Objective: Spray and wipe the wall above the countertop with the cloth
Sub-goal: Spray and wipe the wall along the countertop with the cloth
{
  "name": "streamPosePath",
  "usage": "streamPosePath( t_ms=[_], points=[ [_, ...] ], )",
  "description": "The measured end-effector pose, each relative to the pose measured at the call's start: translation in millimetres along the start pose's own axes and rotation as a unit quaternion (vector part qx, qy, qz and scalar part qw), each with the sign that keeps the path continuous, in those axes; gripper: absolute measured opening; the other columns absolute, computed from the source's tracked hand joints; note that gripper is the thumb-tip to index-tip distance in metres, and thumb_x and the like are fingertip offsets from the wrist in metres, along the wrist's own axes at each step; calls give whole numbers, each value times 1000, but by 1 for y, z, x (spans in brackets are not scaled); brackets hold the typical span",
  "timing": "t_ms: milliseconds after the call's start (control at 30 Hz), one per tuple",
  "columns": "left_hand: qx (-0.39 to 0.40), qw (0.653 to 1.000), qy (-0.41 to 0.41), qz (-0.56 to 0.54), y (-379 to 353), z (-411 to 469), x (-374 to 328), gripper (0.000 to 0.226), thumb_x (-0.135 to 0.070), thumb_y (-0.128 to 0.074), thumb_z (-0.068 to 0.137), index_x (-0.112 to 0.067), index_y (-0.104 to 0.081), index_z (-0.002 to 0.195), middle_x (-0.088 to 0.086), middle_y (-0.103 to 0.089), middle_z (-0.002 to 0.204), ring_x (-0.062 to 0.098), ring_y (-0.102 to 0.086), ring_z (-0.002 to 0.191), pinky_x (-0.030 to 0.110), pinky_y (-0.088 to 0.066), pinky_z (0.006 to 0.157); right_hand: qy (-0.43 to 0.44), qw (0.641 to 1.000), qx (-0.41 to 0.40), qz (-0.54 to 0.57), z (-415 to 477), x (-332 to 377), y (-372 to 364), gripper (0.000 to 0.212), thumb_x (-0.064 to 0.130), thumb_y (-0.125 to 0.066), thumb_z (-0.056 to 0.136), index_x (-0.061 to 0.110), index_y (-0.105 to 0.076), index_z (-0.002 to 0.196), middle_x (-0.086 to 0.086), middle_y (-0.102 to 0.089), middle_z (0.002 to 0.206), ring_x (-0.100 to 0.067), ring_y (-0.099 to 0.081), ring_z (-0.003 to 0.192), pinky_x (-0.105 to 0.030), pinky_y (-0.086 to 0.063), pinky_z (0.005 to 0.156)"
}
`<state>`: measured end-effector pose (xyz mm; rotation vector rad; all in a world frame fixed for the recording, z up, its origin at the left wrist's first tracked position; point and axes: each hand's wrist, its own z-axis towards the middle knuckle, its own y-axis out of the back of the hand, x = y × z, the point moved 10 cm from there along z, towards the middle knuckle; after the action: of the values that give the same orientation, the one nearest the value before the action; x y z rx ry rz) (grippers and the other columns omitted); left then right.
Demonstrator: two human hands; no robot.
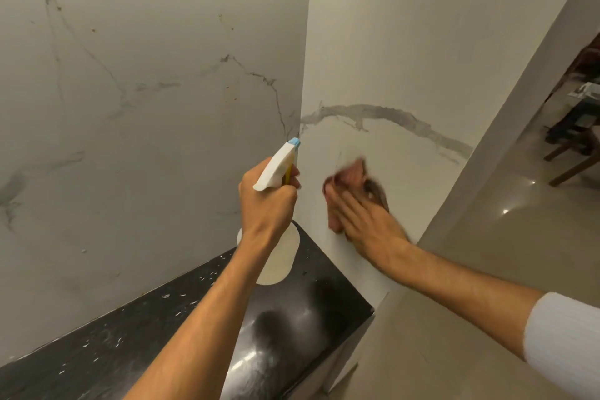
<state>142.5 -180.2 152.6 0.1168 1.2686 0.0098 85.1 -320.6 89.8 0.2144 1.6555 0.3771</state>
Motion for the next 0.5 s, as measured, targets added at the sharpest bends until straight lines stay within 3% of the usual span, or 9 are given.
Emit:
streamPosePath(
  t_ms=[33,67,133,200,267,333,400,467,500],
  points=[
    [1,1000,-5,-6,3,-1,-3,47,16,-59,72,-31,-60,76,-3,-65,77,16,-66,75,30,-57,66,45,998,21,39,-11,9,-7,66,14,-37,104,-6,1,154,-26,1,162,-40,-5,150,-47,7,119],
    [4,1000,-8,-8,4,-1,-5,47,16,-60,73,-31,-60,78,-2,-65,79,17,-66,76,30,-57,66,30,994,36,98,-14,-11,-5,61,12,-35,104,-4,-6,155,-24,-17,161,-37,-25,147,-43,-11,122],
    [8,1000,-9,-11,4,2,-10,45,16,-59,74,-28,-61,77,2,-66,79,19,-66,74,31,-57,63,-94,980,-28,174,1,-92,16,54,12,-40,101,2,-26,152,-19,-43,147,-35,-52,124,-43,-43,105],
    [9,999,1,-34,3,6,-15,40,19,-55,71,-19,-65,77,5,-65,75,17,-63,66,26,-52,54,-240,953,-116,141,13,-181,43,61,29,-44,96,7,-28,151,-19,-33,152,-38,-42,132,-52,-41,105],
    [24,998,11,-52,-6,9,-23,34,20,-52,67,-8,-67,81,6,-64,73,16,-60,62,20,-46,48,-311,946,-79,52,21,-216,57,75,51,-32,95,14,-14,158,-13,-11,163,-38,-13,149,-59,-17,118],
    [31,998,8,-62,-12,12,-32,29,13,-52,61,-5,-68,78,7,-65,71,19,-60,60,25,-46,47,-263,962,-63,33,28,-180,57,80,52,-31,97,5,-6,157,-20,-4,162,-45,-2,148,-64,-5,118],
    [30,997,8,-73,-15,16,-40,29,3,-50,54,-7,-68,74,6,-65,67,21,-60,59,31,-48,48,-122,991,-28,44,11,-78,28,76,36,-36,102,-2,1,156,-23,8,162,-48,6,147,-61,2,119],
    [35,996,4,-84,-19,18,-45,29,0,-50,51,-9,-68,72,1,-64,63,17,-59,56,31,-50,48,32,991,46,121,-39,0,-15,62,23,-29,107,7,3,158,-9,19,162,-34,10,151,-46,5,123],
    [36,996,4,-85,-20,18,-45,29,0,-50,50,-10,-68,71,0,-64,62,15,-59,55,30,-50,48,41,980,43,188,-57,-3,-16,56,21,-23,108,15,-2,159,-4,11,165,-26,2,153,-39,-1,124]
  ],
)
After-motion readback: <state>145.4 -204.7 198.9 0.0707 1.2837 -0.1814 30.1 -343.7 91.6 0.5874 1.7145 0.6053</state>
